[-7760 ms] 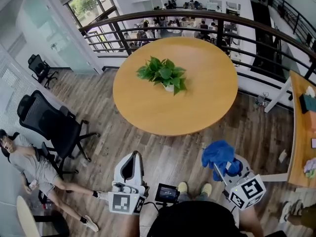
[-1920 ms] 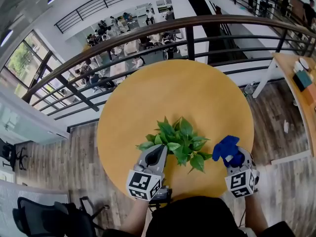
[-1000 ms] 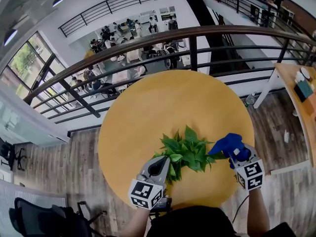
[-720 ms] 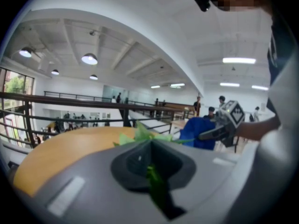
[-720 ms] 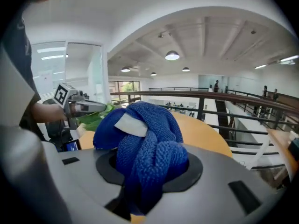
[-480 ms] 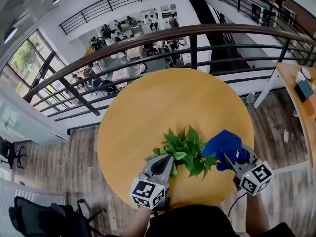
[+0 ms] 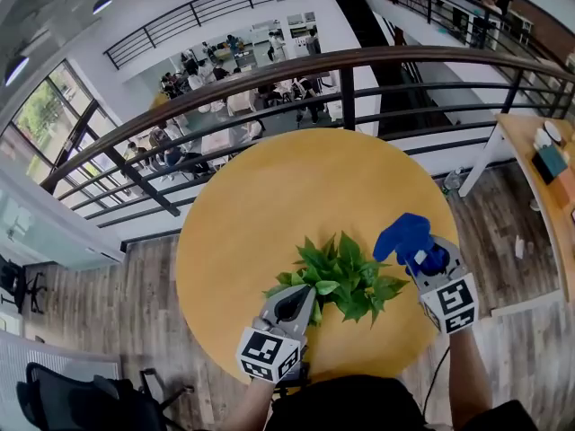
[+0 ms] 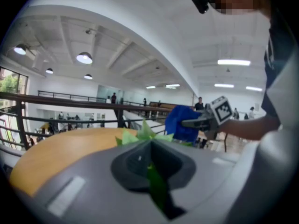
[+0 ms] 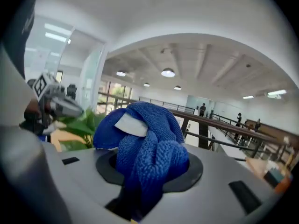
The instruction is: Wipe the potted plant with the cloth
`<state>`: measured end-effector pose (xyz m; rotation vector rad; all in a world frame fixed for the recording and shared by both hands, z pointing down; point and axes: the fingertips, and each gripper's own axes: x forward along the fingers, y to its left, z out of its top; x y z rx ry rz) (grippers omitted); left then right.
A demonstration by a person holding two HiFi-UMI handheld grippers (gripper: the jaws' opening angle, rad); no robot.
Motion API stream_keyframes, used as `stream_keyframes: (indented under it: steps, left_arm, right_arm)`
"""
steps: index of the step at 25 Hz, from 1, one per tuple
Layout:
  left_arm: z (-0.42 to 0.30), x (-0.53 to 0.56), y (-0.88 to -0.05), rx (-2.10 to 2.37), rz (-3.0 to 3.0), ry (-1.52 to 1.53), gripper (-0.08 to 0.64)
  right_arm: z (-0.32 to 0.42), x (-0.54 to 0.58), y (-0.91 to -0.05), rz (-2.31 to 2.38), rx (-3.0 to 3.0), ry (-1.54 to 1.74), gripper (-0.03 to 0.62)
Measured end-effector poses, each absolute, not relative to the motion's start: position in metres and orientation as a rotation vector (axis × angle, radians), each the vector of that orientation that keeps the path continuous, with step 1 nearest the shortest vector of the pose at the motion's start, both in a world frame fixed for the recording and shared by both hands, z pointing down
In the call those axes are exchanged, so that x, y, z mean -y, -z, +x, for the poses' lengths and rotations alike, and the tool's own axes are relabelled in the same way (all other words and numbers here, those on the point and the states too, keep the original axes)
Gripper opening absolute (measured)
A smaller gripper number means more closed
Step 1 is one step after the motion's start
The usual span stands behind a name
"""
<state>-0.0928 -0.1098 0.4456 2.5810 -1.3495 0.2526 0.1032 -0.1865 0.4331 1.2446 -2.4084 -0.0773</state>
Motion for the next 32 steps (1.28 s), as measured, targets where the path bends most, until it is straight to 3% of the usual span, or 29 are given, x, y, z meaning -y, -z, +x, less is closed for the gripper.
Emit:
stream_keyframes:
  steps: [11, 20, 26, 32]
  left_arm:
    - [-0.1, 0.114, -0.446, 1.365, 2.556, -0.244, 0.0]
    - [-0.104, 0.115, -0.451, 1.378, 2.543, -0.257, 0.0]
    - [-0.107, 0.115, -0.447, 1.368, 2.556, -0.265, 0.0]
    - [-0.107, 0.115, -0.445, 1.369, 2.554, -0.26, 0.0]
  right_arm:
    - [0.173, 0.193, -0.528, 1.221, 1.997, 0.009, 0.156]
    - [0.102, 0.192, -0.496, 1.108, 2.261, 0.033, 0.156]
    - [0.157, 0.179, -0.563, 1.035, 1.932, 0.075, 0.156]
    - [0.12, 0.209, -0.48, 1.184, 2.163, 0.166, 0.156]
